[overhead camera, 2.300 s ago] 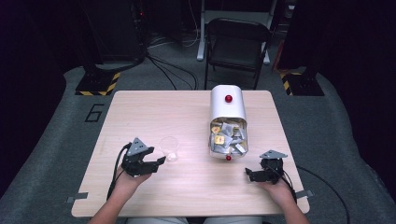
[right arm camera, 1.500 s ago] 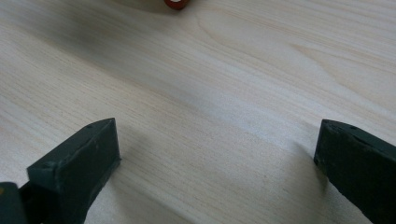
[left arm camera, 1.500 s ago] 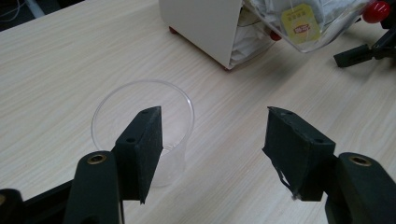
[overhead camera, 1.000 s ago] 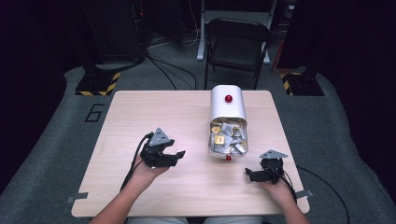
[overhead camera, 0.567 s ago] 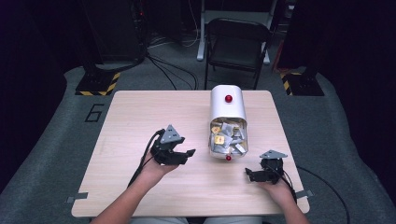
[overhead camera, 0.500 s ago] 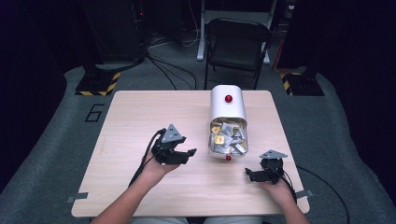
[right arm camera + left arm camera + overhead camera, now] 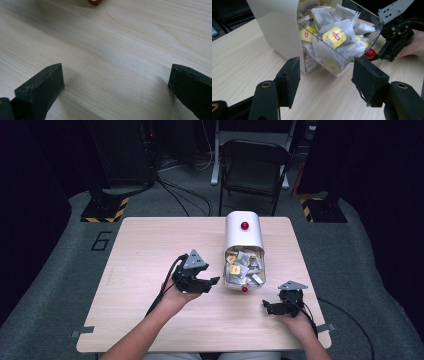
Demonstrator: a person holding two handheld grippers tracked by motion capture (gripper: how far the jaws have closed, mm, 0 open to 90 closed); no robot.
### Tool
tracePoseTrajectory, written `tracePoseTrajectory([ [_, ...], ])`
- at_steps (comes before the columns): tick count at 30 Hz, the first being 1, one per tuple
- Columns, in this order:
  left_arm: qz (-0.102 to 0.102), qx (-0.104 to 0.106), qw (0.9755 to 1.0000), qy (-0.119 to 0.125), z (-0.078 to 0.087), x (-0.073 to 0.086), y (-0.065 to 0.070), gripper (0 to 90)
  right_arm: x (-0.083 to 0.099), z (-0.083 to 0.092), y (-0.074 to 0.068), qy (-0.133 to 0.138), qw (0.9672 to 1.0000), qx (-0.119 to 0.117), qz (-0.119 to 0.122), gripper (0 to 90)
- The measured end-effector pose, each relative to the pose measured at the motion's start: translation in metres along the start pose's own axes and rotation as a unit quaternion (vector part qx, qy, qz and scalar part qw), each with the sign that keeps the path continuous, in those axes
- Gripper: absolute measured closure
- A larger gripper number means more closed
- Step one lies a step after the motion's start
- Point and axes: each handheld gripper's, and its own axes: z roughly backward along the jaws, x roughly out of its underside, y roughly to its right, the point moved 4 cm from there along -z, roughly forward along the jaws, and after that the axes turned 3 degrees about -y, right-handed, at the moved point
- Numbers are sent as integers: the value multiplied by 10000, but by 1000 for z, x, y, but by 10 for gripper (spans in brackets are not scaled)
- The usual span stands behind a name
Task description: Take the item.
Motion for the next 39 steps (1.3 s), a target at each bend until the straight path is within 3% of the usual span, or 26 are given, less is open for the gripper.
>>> tracePoseTrajectory([
  [8, -83, 50, 9999, 76, -5, -13, 7, 392, 0, 0, 0, 2, 10000, -12, 1, 0],
  [19, -197, 130, 9997, 2, -14, -23, 11, 399, 0, 0, 0, 1, 10000, -12, 0, 0],
  [26, -184, 106, 9997, 77, -20, -30, 15, 401, 0, 0, 0, -2, 10000, -16, -5, 0],
  [39, -280, 144, 9995, -11, -35, -40, 21, 415, 0, 0, 0, -5, 10000, -19, -8, 0],
])
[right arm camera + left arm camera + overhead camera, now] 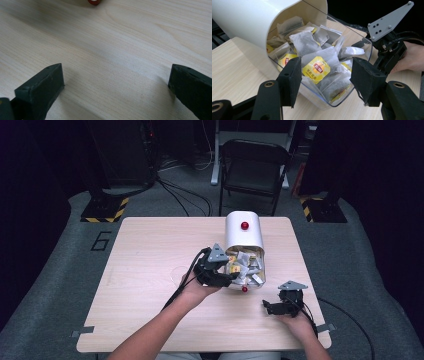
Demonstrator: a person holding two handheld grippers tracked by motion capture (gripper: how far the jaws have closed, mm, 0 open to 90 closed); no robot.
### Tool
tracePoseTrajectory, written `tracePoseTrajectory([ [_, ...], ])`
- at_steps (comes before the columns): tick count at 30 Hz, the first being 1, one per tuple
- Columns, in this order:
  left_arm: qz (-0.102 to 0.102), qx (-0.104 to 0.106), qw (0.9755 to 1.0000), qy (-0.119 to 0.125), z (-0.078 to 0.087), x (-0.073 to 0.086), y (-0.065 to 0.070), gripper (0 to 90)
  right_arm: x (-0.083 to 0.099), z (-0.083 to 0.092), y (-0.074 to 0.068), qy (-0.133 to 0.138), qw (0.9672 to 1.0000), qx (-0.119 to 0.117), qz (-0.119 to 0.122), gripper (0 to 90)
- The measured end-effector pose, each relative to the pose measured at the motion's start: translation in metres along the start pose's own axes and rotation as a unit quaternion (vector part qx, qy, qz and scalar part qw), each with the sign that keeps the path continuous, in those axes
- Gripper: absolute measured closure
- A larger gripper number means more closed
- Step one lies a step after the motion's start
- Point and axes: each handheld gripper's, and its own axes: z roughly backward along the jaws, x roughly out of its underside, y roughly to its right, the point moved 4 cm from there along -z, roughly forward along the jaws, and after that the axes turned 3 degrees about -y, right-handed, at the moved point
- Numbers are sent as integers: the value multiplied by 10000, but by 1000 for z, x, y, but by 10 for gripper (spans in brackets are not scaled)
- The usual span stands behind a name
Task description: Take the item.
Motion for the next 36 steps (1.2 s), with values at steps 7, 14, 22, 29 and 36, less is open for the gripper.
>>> tracePoseTrajectory([
  [7, 7, 23, 10000, -56, -9, -2, 1, 415, 0, 0, 0, 5, 10000, 7, 8, 0],
  [14, -19, -16, 9999, -127, -18, -3, 0, 458, 0, 0, 0, 0, 10000, 17, 1, 0],
  [22, 1, -66, 9997, -231, -28, -1, -5, 468, 0, 0, 0, -1, 10000, -1, -3, 0],
  [29, -99, -62, 9995, -303, -34, 1, -5, 477, 0, 0, 0, 0, 10000, -1, -4, 0],
  [36, -161, -37, 9992, -354, -38, 3, -4, 502, 0, 0, 0, 4, 10000, 4, 4, 0],
])
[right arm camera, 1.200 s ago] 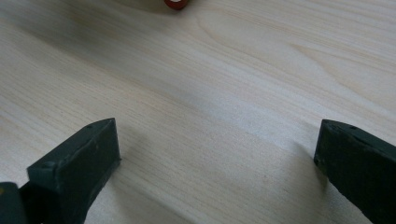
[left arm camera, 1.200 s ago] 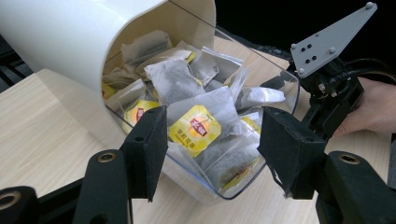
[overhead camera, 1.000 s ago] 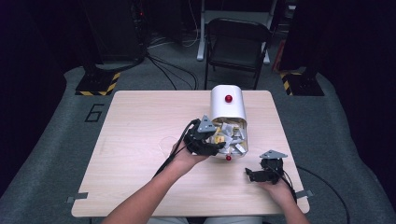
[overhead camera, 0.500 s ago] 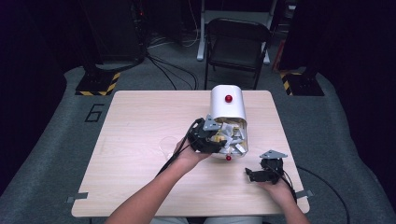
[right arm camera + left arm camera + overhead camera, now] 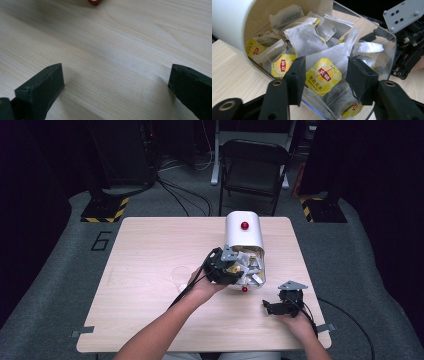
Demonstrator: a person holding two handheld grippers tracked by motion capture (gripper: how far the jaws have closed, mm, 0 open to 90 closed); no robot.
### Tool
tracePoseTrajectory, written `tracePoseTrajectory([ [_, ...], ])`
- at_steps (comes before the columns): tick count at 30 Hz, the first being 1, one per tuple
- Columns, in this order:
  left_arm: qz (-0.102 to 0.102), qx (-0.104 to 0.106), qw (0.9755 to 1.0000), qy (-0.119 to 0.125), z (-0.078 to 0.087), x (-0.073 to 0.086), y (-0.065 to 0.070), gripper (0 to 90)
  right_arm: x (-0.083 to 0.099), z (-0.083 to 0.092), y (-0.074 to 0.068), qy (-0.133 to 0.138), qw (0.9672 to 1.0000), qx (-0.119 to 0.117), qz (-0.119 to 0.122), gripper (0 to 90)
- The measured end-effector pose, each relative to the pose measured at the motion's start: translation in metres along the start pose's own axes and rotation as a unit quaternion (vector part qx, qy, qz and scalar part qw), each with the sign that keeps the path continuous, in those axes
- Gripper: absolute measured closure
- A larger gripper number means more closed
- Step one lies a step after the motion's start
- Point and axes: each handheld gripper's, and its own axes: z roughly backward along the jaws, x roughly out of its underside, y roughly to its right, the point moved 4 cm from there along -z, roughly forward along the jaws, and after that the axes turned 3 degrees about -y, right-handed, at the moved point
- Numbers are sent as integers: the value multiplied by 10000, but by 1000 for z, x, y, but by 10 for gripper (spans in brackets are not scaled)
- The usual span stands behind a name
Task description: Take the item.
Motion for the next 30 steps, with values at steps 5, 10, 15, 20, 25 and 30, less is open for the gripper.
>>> tracePoseTrajectory([
  [5, -63, -12, 10000, -46, -1, 0, 0, 535, 0, 0, 0, -2, 10000, -4, -1, 0],
  [10, -111, -62, 9999, -25, -2, 0, -1, 571, 0, 0, 0, -3, 10000, -3, -4, 0],
  [15, -113, -88, 9999, -14, -2, 0, -2, 594, 0, 0, 0, -5, 10000, -6, -9, 0],
  [20, -179, -84, 9998, -10, -2, -1, -1, 658, 0, 0, 0, -2, 10000, -3, -1, 0],
  [25, -225, -74, 9997, 27, -1, -1, 0, 730, 0, 0, 0, -3, 10000, -3, -1, 0],
  [30, -205, -104, 9996, 165, 5, -4, -1, 784, 0, 0, 0, 5, 10000, -2, 1, 0],
])
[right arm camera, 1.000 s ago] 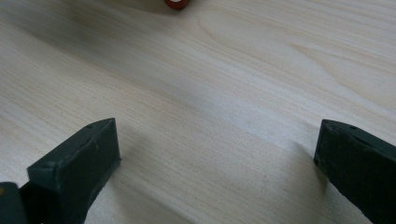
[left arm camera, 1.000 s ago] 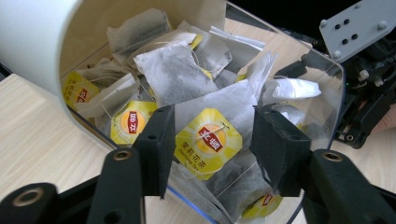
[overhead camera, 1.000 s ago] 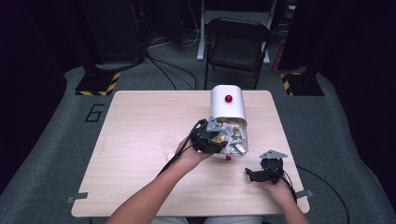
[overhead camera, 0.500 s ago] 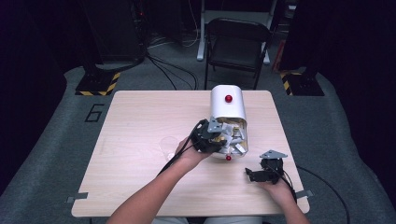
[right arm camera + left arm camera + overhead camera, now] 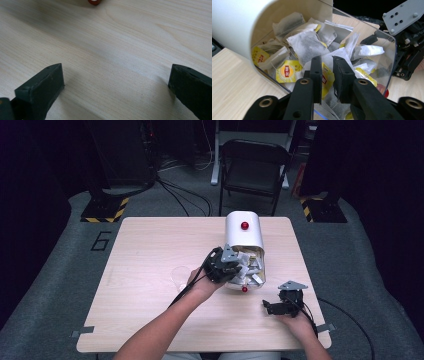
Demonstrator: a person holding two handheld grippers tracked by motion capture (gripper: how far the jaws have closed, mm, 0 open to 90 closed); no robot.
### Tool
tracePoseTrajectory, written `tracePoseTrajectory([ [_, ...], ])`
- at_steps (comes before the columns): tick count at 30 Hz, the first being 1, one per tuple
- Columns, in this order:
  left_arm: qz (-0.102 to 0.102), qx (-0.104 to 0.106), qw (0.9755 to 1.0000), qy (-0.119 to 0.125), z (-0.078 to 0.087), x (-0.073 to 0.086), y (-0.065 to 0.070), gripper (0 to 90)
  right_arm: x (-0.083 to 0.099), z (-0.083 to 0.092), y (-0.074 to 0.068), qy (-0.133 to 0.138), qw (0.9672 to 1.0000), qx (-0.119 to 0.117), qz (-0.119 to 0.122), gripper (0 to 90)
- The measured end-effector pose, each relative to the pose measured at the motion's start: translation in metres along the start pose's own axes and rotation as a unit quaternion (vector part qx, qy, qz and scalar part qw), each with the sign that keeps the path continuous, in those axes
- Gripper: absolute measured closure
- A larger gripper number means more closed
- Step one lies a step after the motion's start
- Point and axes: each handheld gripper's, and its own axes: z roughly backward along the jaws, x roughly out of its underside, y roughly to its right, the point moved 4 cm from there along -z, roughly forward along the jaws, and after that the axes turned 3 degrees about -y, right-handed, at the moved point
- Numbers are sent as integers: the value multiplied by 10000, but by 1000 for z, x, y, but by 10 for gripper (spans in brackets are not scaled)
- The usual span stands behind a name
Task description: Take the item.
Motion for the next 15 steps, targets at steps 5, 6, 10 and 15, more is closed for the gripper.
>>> tracePoseTrajectory([
  [5, 22, -22, 10000, 51, 3, -1, -3, 841, 0, 0, 0, -9, 10000, 0, -4, 0],
  [6, 65, 28, 10000, 54, 4, -1, -3, 856, 0, 0, 0, -4, 10000, -1, -4, 0],
  [10, 107, 13, 9998, 137, 7, -2, -5, 888, 0, 0, 0, -8, 10000, -1, -3, 0],
  [15, 50, 32, 9998, 192, 11, -4, -5, 889, 0, 0, 0, -10, 10000, -1, -3, 0],
])
